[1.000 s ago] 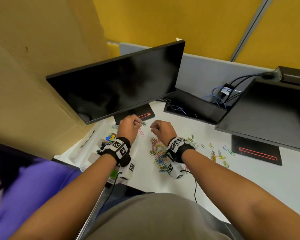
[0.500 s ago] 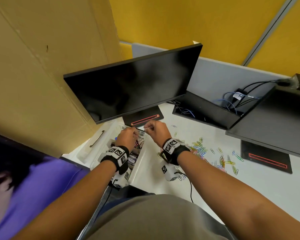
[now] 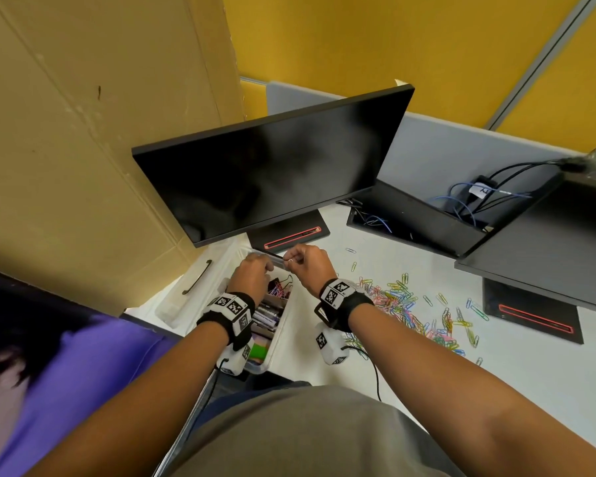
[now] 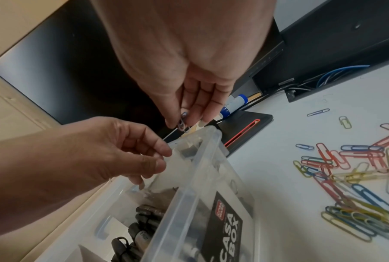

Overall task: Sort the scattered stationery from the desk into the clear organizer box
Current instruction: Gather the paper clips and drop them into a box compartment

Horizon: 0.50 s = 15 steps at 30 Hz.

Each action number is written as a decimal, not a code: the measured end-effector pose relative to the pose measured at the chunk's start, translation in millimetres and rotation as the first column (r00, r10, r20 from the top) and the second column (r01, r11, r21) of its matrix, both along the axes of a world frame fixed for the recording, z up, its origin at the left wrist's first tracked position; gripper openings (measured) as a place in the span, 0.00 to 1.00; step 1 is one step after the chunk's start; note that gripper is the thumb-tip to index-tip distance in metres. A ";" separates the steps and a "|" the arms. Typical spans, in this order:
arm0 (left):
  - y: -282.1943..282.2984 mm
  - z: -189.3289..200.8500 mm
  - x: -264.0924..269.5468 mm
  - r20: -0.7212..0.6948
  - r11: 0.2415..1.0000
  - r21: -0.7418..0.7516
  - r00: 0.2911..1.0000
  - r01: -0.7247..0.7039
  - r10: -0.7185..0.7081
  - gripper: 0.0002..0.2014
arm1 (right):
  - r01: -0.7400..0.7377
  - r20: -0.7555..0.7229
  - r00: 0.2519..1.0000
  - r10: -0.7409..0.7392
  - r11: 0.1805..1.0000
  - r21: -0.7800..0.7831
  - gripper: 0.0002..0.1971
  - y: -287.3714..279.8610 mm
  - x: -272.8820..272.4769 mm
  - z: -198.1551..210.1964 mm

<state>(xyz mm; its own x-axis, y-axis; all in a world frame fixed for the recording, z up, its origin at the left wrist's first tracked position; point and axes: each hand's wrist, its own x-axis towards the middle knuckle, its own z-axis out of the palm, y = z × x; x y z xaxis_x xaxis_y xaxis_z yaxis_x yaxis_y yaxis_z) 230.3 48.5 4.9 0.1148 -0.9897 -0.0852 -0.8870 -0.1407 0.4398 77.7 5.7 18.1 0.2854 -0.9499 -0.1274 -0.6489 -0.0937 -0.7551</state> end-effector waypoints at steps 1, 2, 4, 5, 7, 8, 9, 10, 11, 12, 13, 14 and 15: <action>0.6 -1.5 1.8 0.007 1.000 0.002 1.000 -0.014 0.014 0.08 | 0.001 -0.002 1.000 -0.001 1.000 0.004 0.03 0.6 2.1 -0.6; 1.2 -2.3 3.2 0.011 1.000 0.010 1.000 -0.026 0.026 0.09 | -0.002 -0.006 1.000 0.002 1.000 0.006 0.02 1.8 4.7 -0.7; 1.8 -4.1 5.1 0.017 0.999 0.034 0.999 -0.043 0.042 0.10 | -0.012 -0.011 1.000 0.012 1.000 0.006 0.02 4.4 11.4 -1.9; 2.0 -4.6 5.1 0.018 0.998 0.041 0.999 -0.050 0.050 0.11 | -0.017 -0.018 1.000 0.017 1.000 0.003 0.02 5.7 15.0 -3.6; 2.4 -5.7 6.1 0.030 0.997 0.054 0.998 -0.063 0.061 0.10 | -0.039 -0.056 0.998 0.039 0.999 -0.010 0.03 9.1 22.5 -7.8; 2.7 -6.1 6.6 0.033 0.996 0.060 0.997 -0.070 0.068 0.10 | -0.057 -0.088 0.995 0.055 0.998 -0.019 0.04 10.9 25.4 -10.6; 2.7 -7.3 7.6 0.035 0.995 0.065 0.997 -0.076 0.073 0.09 | -0.081 -0.127 0.989 0.076 0.996 -0.031 0.05 12.7 27.6 -13.0; 2.8 -8.2 8.5 0.034 0.994 0.071 0.996 -0.081 0.079 0.08 | -0.110 -0.170 0.980 0.101 0.993 -0.045 0.06 14.1 29.1 -15.3; 3.0 -8.9 9.4 0.033 0.993 0.079 0.996 -0.084 0.082 0.07 | -0.141 -0.215 0.969 0.125 0.988 -0.059 0.06 15.2 30.4 -17.0; 3.3 -9.2 10.0 0.034 0.993 0.086 0.996 -0.085 0.082 0.07 | -0.168 -0.254 0.956 0.145 0.983 -0.069 0.06 16.3 31.3 -17.9; 3.6 -9.6 10.3 0.034 0.992 0.091 0.996 -0.083 0.081 0.07 | -0.187 -0.284 0.945 0.160 0.980 -0.071 0.06 16.7 31.7 -18.7; 3.9 -9.9 10.5 0.032 0.992 0.095 0.996 -0.082 0.079 0.06 | -0.202 -0.306 0.937 0.171 0.977 -0.071 0.06 16.7 31.5 -19.3; 4.0 -10.1 10.1 0.030 0.992 0.098 0.996 -0.081 0.079 0.06 | -0.213 -0.321 0.930 0.180 0.975 -0.070 0.07 16.3 30.6 -19.3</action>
<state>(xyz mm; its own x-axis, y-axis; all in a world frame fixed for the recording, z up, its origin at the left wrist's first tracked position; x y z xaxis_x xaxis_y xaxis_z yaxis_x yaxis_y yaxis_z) 240.4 52.5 -5.2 0.1966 -0.9642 -0.1780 -0.8823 -0.2532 0.3969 108.3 22.0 -1.2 0.4292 -0.8915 -0.1450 -0.8101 -0.3090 -0.4983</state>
